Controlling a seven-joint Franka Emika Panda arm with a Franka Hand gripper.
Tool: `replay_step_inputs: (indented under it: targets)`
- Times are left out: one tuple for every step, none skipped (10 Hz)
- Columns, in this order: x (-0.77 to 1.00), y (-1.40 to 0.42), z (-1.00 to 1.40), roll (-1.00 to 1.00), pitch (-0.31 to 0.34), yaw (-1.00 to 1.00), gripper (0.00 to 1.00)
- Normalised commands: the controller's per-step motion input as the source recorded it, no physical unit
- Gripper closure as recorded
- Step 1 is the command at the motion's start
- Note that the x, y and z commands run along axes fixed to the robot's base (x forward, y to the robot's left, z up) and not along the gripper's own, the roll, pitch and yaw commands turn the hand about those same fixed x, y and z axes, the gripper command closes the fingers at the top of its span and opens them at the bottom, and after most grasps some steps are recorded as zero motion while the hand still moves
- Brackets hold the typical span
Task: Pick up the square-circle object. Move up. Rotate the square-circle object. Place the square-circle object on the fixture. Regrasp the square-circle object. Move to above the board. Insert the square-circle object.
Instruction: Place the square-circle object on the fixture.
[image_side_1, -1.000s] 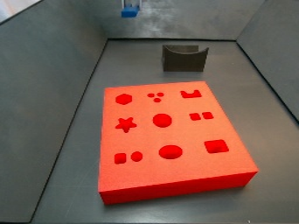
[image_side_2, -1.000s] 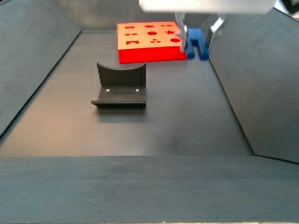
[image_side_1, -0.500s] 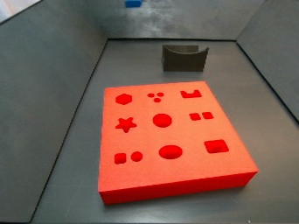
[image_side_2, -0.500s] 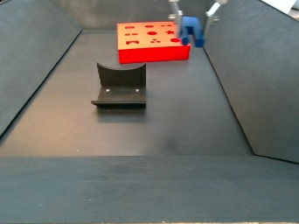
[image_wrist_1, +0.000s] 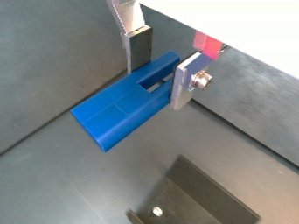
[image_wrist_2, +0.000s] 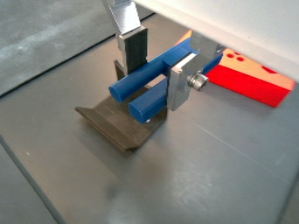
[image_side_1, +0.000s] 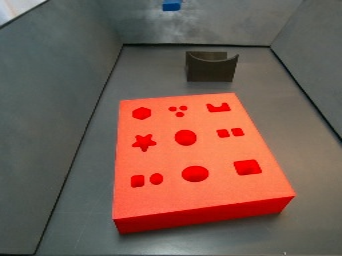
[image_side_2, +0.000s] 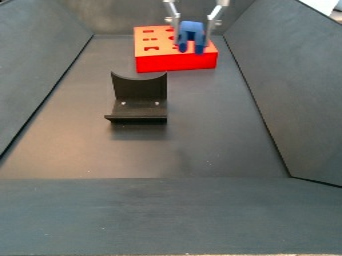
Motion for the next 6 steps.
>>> replay_step_inputs:
  targets:
    - [0.96,-0.01,-0.03,0.03,0.051,0.03,1.0]
    - [0.84,-0.01,-0.03,0.01,0.063,0.02,1.0]
    - [0.74,0.0,-0.02,-0.01,0.076,0.02,1.0]
    - [0.64,0.0,-0.01,-0.02,0.087,0.02,1.0]
    - [0.51,0.0,-0.01,-0.03,0.102,0.03,1.0]
    - [0.42,0.0,-0.01,-0.04,0.113,0.03,1.0]
